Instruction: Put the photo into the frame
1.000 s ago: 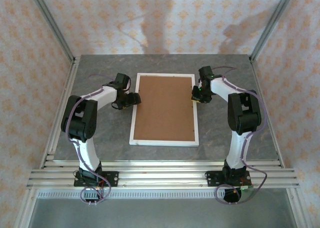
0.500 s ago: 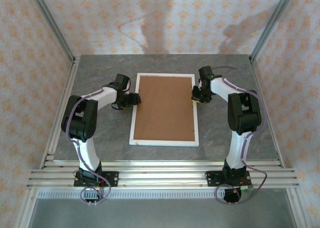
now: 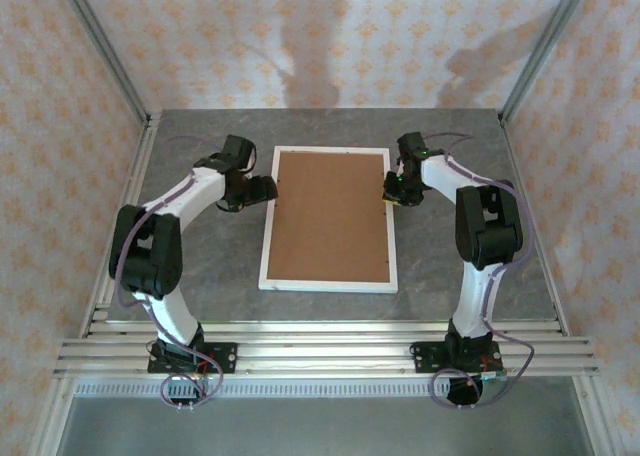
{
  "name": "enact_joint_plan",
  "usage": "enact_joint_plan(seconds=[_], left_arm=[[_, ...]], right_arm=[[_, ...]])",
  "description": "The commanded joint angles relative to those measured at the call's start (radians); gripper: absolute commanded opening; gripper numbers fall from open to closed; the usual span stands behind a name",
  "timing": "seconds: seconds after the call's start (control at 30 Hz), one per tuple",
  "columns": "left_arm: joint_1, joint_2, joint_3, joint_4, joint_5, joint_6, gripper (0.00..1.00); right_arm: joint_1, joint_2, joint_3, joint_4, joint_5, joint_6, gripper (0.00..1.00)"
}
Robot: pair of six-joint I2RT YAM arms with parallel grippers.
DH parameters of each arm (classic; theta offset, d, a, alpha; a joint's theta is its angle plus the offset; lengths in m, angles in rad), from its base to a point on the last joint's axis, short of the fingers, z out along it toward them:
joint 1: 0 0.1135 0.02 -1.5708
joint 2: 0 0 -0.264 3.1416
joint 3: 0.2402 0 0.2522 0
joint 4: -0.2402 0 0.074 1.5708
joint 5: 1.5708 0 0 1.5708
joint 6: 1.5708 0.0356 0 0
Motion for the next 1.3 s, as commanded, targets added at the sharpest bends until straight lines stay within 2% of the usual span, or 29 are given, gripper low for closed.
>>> enact_joint_plan(seconds=[0.0, 0.27, 0.5, 0.9, 1.27], left_arm=[[0.001, -0.083, -0.063, -0.055, -0.04, 0.008, 0.79], [0.003, -0.22, -0.304, -0.032, 0.022, -0.008, 0.79], [-0.015, -0.258, -0.424, 0.004, 0.075, -0.033, 0.78], [-0.057, -0.267, -0.491, 0.004, 0.084, -0.045, 0.78], [-0.097, -0.207, -0.442, 0.022, 0.097, -0.051, 0.78]], right_arm=[[0.006, 0.069, 0.0, -0.019, 0.039, 0.018, 0.15], [0.006, 0.069, -0.004, -0.03, 0.045, 0.017, 0.15], [0.008, 0.072, -0.008, -0.027, 0.038, 0.029, 0.15], [0.009, 0.078, -0.014, -0.016, 0.04, 0.041, 0.15], [0.009, 0.083, -0.016, -0.008, 0.039, 0.042, 0.15]])
